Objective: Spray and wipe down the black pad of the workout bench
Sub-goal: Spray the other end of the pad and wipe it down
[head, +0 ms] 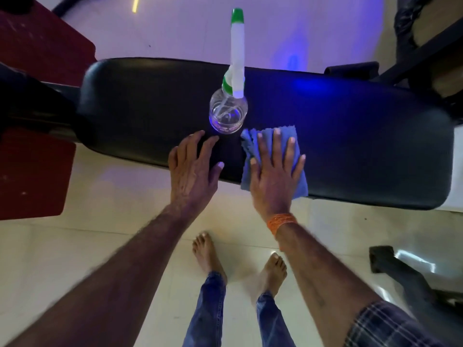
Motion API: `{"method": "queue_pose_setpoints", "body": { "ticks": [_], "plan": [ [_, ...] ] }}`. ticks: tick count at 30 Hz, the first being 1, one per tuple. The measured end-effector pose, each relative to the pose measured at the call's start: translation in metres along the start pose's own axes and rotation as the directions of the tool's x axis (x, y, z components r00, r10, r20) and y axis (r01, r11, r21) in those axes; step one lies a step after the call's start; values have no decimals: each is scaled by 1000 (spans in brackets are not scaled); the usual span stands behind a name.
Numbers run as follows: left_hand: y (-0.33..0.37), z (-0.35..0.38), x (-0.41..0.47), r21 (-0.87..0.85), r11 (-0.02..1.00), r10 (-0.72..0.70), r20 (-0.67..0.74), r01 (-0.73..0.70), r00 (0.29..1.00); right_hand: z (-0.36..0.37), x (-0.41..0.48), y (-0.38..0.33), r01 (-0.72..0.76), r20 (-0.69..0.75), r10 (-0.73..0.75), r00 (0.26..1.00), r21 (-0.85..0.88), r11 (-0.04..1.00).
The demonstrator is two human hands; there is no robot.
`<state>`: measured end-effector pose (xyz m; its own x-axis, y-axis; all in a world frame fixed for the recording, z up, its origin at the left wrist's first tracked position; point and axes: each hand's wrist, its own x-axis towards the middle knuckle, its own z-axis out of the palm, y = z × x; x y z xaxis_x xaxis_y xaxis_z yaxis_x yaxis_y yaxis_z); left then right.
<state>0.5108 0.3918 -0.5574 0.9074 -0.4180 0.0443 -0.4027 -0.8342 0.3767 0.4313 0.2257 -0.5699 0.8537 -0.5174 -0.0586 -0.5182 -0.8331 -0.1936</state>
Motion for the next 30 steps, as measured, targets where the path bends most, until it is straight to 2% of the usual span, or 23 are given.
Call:
{"method": "queue_pose_setpoints", "body": {
  "ticks": [1, 2, 4, 5, 6, 8, 9, 10, 11, 12, 14, 15, 16, 17, 19, 20, 21, 22, 23, 25, 26, 28, 30],
  "plan": [
    [-2, -1, 1, -3, 1000, 3, 6, -3, 1000, 1, -6, -17, -5, 20, 5, 1000, 8, 1000],
    [-5, -1, 2, -5, 1000, 10, 8, -10, 1000, 3, -13, -29, 121, 56, -120, 991, -5, 993],
    [-9, -3, 1, -2, 1000, 14, 0, -14, 1000, 2, -13, -20, 428, 125, -423, 898, -18, 904],
    [-11, -4, 0, 1, 1000, 6, -8, -6, 1000, -1, -5, -4, 476, 139, -469, 872, -25, 879],
    [-14, -6, 0, 4, 1000, -6, -16, 6, 1000, -2, 3, 8, 427, 124, -420, 899, -36, 904],
    [-18, -8, 1, 2, 1000, -22, -24, 22, 999, -3, 11, 13, 74, 30, -73, 997, -33, 997],
    [-20, -8, 1, -3, 1000, -24, -28, 24, 999, -1, 9, 2, -78, -4, 78, 997, -22, 997],
    [-22, -9, 2, -12, 1000, -27, -34, 26, 999, 2, 4, -15, -119, -4, 119, 993, -15, 993],
    [-23, -9, 4, -24, 999, -33, -43, 32, 999, 4, -4, -31, -32, 17, 33, 999, -26, 999],
    [-22, -8, 4, -36, 998, -45, -48, 43, 998, 7, -13, -41, 132, 62, -130, 990, -29, 991],
    [-19, -7, 4, -46, 997, -65, -53, 62, 997, 4, -18, -34, 413, 147, -407, 902, -9, 911],
    [-18, -7, 3, -44, 997, -66, -50, 64, 997, 1, -12, -20, 468, 156, -460, 874, -15, 884],
    [-16, -7, 3, -40, 997, -66, -39, 64, 997, -1, -5, -6, 465, 155, -454, 877, -39, 885],
    [-15, -7, 3, -38, 997, -68, -19, 67, 998, -2, 2, 6, 390, 139, -379, 915, -65, 918],
    [-12, -7, 3, -36, 997, -74, 20, 75, 997, -3, 10, 13, 92, 71, -88, 994, -59, 994],
    [-11, -6, 3, -38, 997, -72, 33, 73, 997, -1, 9, 3, -25, 32, 26, 999, -42, 999],
    [-9, -5, 3, -45, 997, -65, 46, 67, 997, 0, 3, -11, -60, 16, 60, 998, -33, 998],
    [-6, -5, 4, -55, 997, -59, 54, 62, 997, 3, -5, -25, 7, 39, -5, 999, -34, 999],
    [-4, -4, 3, -64, 996, -59, 59, 63, 996, 6, -15, -34, 146, 86, -143, 986, -29, 989],
    [0, -4, 2, -79, 995, -63, 56, 68, 996, 5, -22, -30, 408, 160, -401, 902, -7, 913],
    [1, -4, 2, -83, 994, -66, 53, 70, 996, -1, -17, -17, 470, 170, -462, 871, -9, 883],
    [5, -4, 1, -89, 993, -67, 66, 73, 996, -9, -7, 14, 437, 173, -424, 889, -42, 899],
    [12, -3, -2, -92, 995, -29, 104, 39, 994, -17, -6, 50, 221, 137, -211, 968, -66, 973]
  ]
}}
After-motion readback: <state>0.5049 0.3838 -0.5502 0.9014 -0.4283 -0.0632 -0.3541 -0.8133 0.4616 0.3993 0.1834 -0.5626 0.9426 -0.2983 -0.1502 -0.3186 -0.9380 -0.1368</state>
